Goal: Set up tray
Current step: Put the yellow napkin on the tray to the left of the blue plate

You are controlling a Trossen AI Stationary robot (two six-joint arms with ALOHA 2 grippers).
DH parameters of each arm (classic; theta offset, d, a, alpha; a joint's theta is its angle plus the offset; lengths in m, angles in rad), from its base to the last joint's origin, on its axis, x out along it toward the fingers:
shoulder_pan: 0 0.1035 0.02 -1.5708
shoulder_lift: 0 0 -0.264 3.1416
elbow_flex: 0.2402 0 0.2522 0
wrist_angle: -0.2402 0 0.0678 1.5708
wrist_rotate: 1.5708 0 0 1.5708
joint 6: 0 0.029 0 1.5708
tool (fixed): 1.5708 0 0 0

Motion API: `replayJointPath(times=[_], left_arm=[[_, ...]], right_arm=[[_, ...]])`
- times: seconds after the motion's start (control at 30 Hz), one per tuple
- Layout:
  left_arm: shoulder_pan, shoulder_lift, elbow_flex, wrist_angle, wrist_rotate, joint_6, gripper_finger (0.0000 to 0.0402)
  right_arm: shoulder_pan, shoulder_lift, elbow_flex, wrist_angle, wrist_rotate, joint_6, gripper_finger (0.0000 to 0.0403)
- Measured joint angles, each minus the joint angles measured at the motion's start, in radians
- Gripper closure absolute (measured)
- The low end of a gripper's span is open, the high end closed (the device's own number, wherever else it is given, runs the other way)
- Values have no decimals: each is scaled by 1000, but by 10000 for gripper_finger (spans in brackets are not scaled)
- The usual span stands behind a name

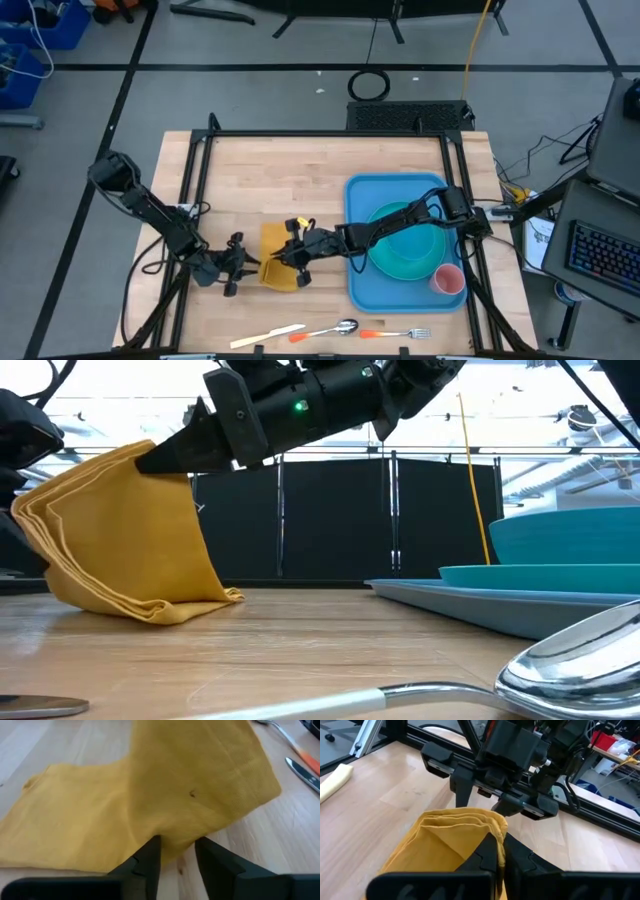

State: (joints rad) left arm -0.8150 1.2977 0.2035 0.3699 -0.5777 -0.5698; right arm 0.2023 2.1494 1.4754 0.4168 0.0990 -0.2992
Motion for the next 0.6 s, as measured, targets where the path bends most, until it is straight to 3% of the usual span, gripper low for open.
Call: replayJointPath(times=[0.33, 0.6], left_arm=[[-61, 0, 0, 37, -60, 36, 162], [-152, 0, 18, 52, -229, 153, 150]], right_arm=[[-1, 0, 0, -2, 1, 8, 403], [-21, 1, 0, -2, 1, 46, 403]])
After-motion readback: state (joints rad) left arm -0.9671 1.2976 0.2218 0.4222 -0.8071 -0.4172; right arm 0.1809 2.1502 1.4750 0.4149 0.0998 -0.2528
